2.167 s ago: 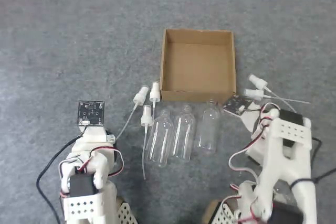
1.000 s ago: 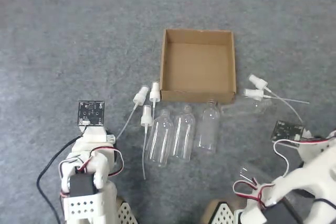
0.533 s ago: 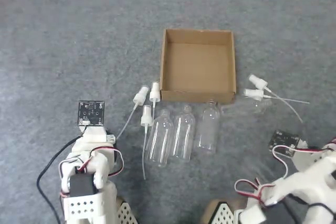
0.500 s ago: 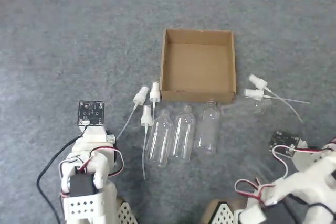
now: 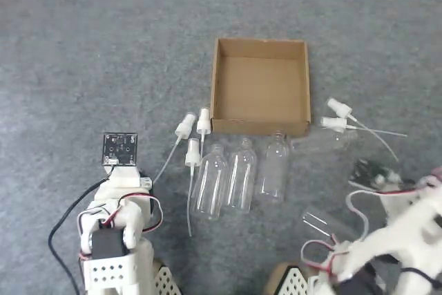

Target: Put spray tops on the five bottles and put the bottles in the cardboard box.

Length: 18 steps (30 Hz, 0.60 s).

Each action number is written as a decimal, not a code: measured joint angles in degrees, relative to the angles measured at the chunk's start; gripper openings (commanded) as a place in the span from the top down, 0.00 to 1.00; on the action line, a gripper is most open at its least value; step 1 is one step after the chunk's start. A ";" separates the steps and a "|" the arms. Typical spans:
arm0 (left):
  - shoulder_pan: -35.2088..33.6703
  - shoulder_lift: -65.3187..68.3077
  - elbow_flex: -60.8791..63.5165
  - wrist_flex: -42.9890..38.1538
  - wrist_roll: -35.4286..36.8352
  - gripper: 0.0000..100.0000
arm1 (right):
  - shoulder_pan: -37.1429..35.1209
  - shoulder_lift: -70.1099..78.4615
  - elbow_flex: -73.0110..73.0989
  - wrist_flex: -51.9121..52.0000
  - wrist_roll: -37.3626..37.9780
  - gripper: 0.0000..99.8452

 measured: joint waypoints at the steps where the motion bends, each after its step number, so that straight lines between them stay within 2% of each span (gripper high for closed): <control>1: 0.00 0.00 0.00 0.00 0.00 0.99 | -2.90 -1.49 -0.62 2.02 -2.11 0.85; 5: 0.00 0.00 0.00 0.00 0.00 0.99 | -17.49 -6.33 -1.14 2.81 -15.56 0.84; 9: 0.00 0.00 0.00 0.00 0.00 0.99 | -34.46 -10.37 0.26 3.08 -27.78 0.80; 14: 0.00 0.00 0.00 0.00 0.00 0.99 | -51.16 -11.52 5.10 3.08 -34.46 0.76; 18: 0.00 0.00 0.00 0.00 0.00 0.99 | -56.35 -11.60 5.45 3.08 -35.34 0.76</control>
